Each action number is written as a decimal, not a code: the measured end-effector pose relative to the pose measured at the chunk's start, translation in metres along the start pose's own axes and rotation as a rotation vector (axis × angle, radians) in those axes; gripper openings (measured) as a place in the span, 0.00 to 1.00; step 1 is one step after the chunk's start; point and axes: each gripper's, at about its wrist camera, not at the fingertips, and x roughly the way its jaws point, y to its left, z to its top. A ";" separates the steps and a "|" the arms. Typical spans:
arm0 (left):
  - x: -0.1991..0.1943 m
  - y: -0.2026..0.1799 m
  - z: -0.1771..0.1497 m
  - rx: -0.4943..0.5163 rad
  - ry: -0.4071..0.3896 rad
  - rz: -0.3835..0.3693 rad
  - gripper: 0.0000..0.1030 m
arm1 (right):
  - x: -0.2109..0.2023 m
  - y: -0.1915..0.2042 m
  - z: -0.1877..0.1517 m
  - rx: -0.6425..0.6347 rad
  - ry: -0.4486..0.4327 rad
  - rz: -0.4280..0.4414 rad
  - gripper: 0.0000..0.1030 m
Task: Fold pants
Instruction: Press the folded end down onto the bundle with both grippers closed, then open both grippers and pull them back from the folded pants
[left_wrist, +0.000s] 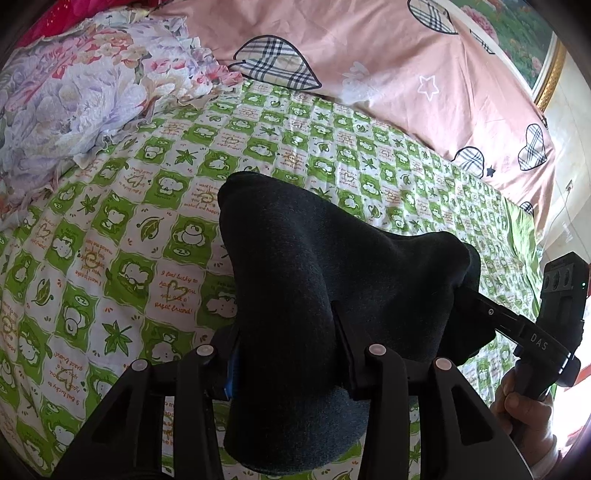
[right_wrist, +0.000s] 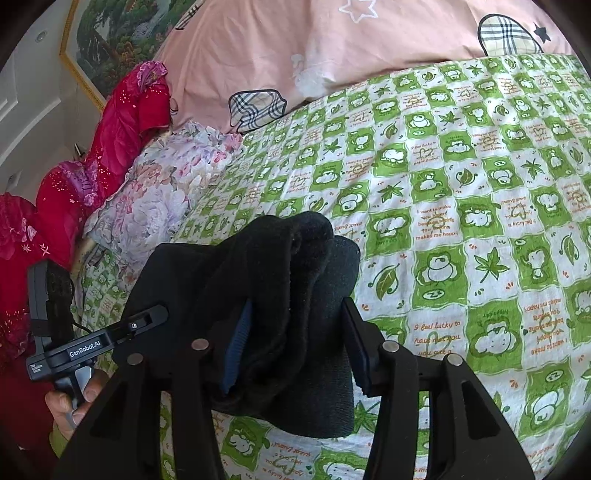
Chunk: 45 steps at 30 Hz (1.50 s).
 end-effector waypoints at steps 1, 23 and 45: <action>0.002 0.002 -0.001 -0.006 0.004 -0.001 0.46 | 0.000 -0.001 0.000 0.001 -0.001 -0.003 0.53; -0.003 0.010 -0.013 -0.028 0.015 0.017 0.74 | -0.017 -0.001 -0.009 0.009 -0.042 -0.068 0.65; -0.029 0.007 -0.042 -0.040 0.011 0.020 0.78 | -0.032 0.040 -0.037 -0.107 -0.060 -0.090 0.77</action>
